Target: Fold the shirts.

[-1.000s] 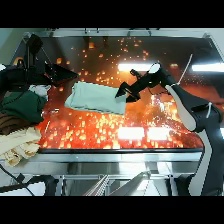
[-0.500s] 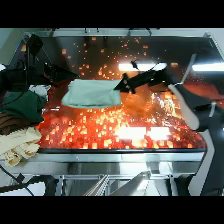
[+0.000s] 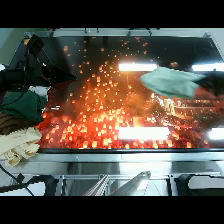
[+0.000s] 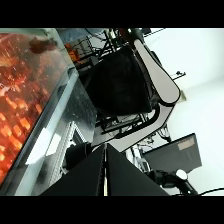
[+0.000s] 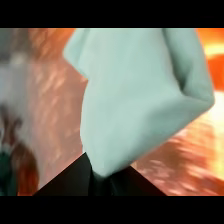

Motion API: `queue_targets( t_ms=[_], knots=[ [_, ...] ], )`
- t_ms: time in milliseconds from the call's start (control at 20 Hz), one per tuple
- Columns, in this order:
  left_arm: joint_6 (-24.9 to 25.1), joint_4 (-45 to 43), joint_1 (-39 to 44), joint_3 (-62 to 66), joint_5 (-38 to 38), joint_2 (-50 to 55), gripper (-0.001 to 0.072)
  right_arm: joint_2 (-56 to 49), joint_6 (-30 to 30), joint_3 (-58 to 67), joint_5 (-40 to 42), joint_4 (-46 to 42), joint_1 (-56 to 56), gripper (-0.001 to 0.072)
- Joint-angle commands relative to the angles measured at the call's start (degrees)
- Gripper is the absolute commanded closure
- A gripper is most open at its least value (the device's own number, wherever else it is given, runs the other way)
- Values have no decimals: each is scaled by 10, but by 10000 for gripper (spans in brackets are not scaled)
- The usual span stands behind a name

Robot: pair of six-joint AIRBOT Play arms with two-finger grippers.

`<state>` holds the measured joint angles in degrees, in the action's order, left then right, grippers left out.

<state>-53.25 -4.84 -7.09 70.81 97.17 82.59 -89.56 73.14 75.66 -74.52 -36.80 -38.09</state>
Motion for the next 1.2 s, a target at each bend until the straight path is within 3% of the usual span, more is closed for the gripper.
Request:
queue_targets(
  t_ms=[0,100,250,650,700,750,800,950,1150],
  knots=[
    [7,-1,0,0,2,0,706,56,-56,-140,47,-48,-219,693],
    [7,-1,0,0,2,0,706,56,-109,-184,47,-51,-313,692],
    [7,-1,0,0,-8,0,706,56,-128,-212,51,-51,-434,692],
    [7,-1,0,0,-11,0,705,60,-88,-285,76,-52,-638,689],
    [7,-1,0,0,-11,0,706,60,-79,-287,70,-53,-647,589],
    [7,-1,0,0,-11,0,705,61,-80,-287,64,-50,-652,272],
    [7,-1,0,0,-11,0,705,61,-83,-287,56,-47,-655,11],
    [7,-1,0,0,-11,0,705,61,-98,-287,21,-2,-656,10],
    [7,-1,0,0,-11,0,706,76,-215,-287,-99,241,-648,9]
  ],
)
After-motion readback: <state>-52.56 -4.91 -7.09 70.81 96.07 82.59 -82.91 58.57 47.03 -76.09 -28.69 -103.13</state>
